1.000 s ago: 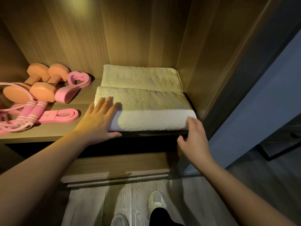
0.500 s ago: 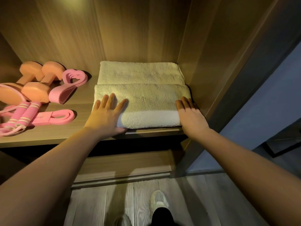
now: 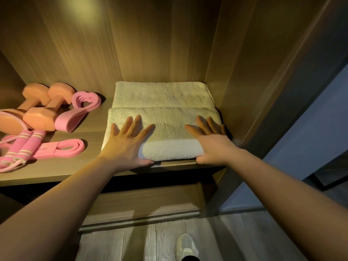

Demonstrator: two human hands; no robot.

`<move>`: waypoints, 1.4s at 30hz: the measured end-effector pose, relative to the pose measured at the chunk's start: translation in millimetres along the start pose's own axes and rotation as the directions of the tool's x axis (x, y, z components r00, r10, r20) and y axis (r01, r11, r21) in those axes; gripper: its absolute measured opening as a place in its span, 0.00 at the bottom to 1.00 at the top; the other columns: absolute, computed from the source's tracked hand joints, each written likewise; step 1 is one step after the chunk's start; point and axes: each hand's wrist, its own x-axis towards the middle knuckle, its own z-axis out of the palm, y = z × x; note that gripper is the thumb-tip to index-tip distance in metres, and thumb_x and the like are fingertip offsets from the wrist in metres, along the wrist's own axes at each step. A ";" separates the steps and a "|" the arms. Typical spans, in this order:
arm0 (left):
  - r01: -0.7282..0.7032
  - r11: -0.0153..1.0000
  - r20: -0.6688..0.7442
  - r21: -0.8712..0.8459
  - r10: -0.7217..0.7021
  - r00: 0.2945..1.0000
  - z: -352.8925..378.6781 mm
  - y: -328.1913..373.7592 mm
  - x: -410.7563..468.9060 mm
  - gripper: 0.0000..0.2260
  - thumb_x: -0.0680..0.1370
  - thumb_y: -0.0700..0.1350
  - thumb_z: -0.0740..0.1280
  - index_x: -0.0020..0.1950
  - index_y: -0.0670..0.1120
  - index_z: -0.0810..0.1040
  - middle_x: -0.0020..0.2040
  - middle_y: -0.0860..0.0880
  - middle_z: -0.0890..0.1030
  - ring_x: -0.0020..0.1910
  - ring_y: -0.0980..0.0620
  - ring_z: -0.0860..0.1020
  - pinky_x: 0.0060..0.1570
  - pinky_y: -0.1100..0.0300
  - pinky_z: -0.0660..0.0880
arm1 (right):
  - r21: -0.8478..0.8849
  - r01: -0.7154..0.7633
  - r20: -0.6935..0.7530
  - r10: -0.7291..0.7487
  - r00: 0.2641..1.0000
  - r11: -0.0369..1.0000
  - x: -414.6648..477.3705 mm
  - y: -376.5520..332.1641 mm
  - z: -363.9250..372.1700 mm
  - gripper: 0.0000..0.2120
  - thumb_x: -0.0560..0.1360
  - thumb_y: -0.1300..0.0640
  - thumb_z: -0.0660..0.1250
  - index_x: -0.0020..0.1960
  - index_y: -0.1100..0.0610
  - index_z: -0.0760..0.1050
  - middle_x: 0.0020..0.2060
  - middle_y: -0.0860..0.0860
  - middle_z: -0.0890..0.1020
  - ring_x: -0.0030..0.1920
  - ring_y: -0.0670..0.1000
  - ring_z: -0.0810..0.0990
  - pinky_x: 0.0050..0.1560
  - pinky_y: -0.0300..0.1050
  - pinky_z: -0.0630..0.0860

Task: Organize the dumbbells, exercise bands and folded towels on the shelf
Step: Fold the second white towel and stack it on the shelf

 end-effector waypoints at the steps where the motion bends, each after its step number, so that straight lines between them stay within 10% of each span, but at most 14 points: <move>1: 0.010 1.000 0.003 0.004 -0.010 1.000 0.5 -0.8 3.5 0.48 0.69 0.75 0.60 0.76 0.61 0.33 0.79 0.44 0.34 0.78 0.41 0.38 0.73 0.35 0.47 | 0.002 -0.011 0.011 0.011 1.000 1.000 5.6 2.5 0.1 0.52 0.70 0.46 0.69 0.75 0.36 0.31 0.75 0.47 0.28 0.76 0.60 0.30 0.73 0.69 0.43; 9: 0.015 0.998 0.100 -0.056 -0.009 0.995 -4.8 -2.0 10.8 0.48 0.61 0.81 0.42 0.76 0.63 0.35 0.79 0.47 0.37 0.78 0.44 0.39 0.73 0.35 0.47 | 0.017 -0.016 0.107 0.014 0.994 1.000 15.9 8.8 -5.9 0.49 0.72 0.42 0.67 0.74 0.35 0.30 0.74 0.45 0.27 0.74 0.57 0.27 0.73 0.67 0.38; 14: 0.055 0.985 -0.182 -0.163 -0.085 0.980 -8.9 5.5 17.3 0.41 0.70 0.76 0.36 0.77 0.58 0.55 0.74 0.48 0.62 0.74 0.46 0.60 0.68 0.43 0.58 | 0.249 -0.058 0.069 0.042 0.997 0.967 12.5 -8.0 -26.9 0.34 0.77 0.30 0.49 0.78 0.39 0.43 0.77 0.44 0.35 0.78 0.51 0.40 0.75 0.57 0.49; 20: 0.046 0.986 -0.064 -0.161 -0.057 0.996 1.9 9.0 31.4 0.36 0.70 0.74 0.31 0.77 0.65 0.40 0.78 0.52 0.33 0.77 0.46 0.33 0.72 0.34 0.39 | 0.120 -0.032 -0.068 0.040 0.997 0.992 45.9 -31.1 0.9 0.25 0.80 0.37 0.40 0.75 0.33 0.35 0.75 0.40 0.30 0.75 0.51 0.28 0.72 0.65 0.31; 36: 0.454 0.854 -0.068 -0.254 -0.484 0.872 9.7 0.0 16.7 0.35 0.76 0.69 0.40 0.76 0.49 0.53 0.78 0.42 0.53 0.75 0.39 0.53 0.67 0.36 0.61 | 0.185 -0.343 -0.060 0.358 0.932 0.921 35.6 -9.1 4.6 0.34 0.79 0.35 0.41 0.79 0.49 0.36 0.78 0.55 0.35 0.77 0.54 0.33 0.76 0.57 0.36; 42: 0.433 0.888 -0.013 -0.156 -0.440 0.898 -4.0 -3.0 23.8 0.34 0.80 0.63 0.45 0.80 0.45 0.45 0.80 0.42 0.43 0.78 0.42 0.41 0.73 0.35 0.43 | 0.081 -0.354 -0.123 0.362 0.924 0.932 46.3 -10.0 -13.4 0.36 0.77 0.33 0.44 0.77 0.54 0.49 0.77 0.57 0.50 0.77 0.60 0.44 0.75 0.63 0.39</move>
